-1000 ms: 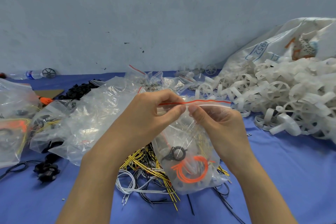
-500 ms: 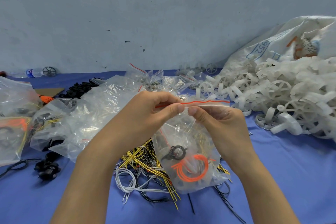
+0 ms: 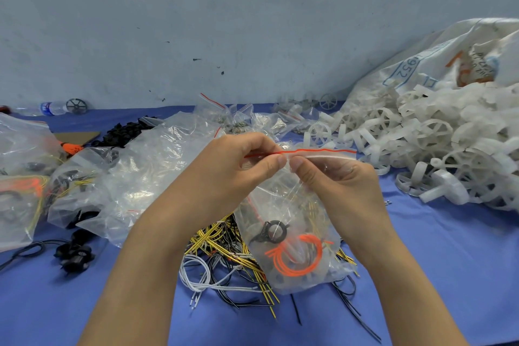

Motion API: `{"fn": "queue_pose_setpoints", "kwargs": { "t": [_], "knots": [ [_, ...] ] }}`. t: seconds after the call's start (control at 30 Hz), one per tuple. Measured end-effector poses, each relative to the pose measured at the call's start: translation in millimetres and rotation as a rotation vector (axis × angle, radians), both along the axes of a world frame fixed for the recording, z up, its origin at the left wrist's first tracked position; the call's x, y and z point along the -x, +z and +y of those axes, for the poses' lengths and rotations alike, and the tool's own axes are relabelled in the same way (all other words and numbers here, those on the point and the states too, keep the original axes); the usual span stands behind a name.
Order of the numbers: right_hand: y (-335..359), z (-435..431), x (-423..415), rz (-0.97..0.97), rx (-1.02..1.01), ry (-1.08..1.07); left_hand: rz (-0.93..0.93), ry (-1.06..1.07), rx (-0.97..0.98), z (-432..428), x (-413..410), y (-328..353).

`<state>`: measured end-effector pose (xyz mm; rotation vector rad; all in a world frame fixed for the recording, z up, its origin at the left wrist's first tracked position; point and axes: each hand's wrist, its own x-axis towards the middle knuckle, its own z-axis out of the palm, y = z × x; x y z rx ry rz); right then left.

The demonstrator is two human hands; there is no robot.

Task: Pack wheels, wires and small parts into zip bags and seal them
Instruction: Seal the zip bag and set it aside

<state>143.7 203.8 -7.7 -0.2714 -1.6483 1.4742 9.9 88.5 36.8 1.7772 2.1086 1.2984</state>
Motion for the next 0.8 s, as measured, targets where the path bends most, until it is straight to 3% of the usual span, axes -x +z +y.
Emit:
{"fn": "queue_pose_setpoints", "kwargs": {
  "t": [0.3,0.8],
  "knots": [
    [-3,3,4,-0.001,0.037,-0.087,-0.048,0.074,-0.115,2,-1,-4],
    [-3,6,2,0.037,0.117,-0.150,0.075,0.188,-0.182,-8,5,-8]
  ]
}}
